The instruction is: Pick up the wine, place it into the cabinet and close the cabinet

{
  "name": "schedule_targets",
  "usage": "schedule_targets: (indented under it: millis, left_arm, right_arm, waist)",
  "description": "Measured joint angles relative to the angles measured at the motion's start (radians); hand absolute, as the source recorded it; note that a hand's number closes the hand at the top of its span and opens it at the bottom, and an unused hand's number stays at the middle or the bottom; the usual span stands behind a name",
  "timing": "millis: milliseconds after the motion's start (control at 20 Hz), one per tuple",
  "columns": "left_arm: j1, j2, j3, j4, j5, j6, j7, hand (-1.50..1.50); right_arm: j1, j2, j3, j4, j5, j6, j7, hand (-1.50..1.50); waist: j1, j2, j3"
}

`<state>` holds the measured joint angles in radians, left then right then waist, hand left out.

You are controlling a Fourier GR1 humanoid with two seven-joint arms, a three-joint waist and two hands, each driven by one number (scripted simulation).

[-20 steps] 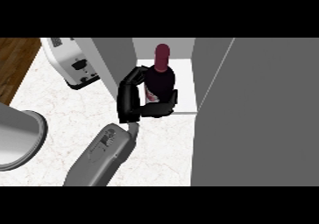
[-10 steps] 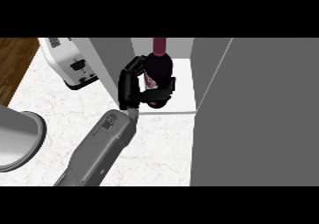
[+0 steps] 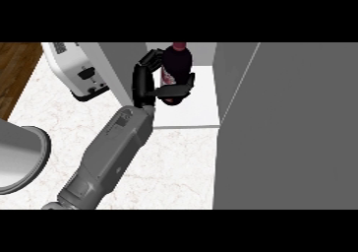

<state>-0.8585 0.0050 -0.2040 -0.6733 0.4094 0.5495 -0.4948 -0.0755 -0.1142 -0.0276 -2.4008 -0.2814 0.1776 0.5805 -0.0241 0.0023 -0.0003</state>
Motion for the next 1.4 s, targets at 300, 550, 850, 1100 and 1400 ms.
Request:
schedule_targets:
  millis: [300, 550, 850, 1100, 1400]
  left_arm:
    - [-0.086, 0.003, 0.055, 0.137, -0.001, 0.014, -0.1, 1.5]
    - [-0.139, 0.003, 0.088, 0.225, 0.006, 0.009, -0.148, 1.5]
    - [-0.201, -0.005, 0.159, 0.319, 0.043, -0.021, -0.183, 1.5]
    - [-0.212, -0.006, 0.178, 0.347, 0.093, -0.055, -0.198, 1.5]
    - [-0.235, -0.006, 0.204, 0.398, 0.11, -0.093, -0.234, 1.5]
  right_arm:
    - [0.02, 0.003, 0.009, 0.003, 0.0, 0.016, -0.022, -1.5]
    - [0.048, 0.006, 0.013, 0.005, 0.0, 0.034, -0.048, -1.5]
    - [0.034, 0.011, 0.02, 0.009, -0.001, 0.029, -0.046, -1.5]
    - [0.032, 0.01, 0.028, 0.007, -0.002, 0.024, -0.034, -1.5]
    - [0.028, 0.01, 0.022, 0.013, -0.003, 0.031, -0.051, -1.5]
  waist:
    - [-0.008, 0.003, 0.0]
    - [-0.012, 0.003, 0.0]
    - [-0.02, 0.007, 0.0]
    - [-0.026, 0.004, 0.003]
    - [-0.031, 0.003, 0.006]
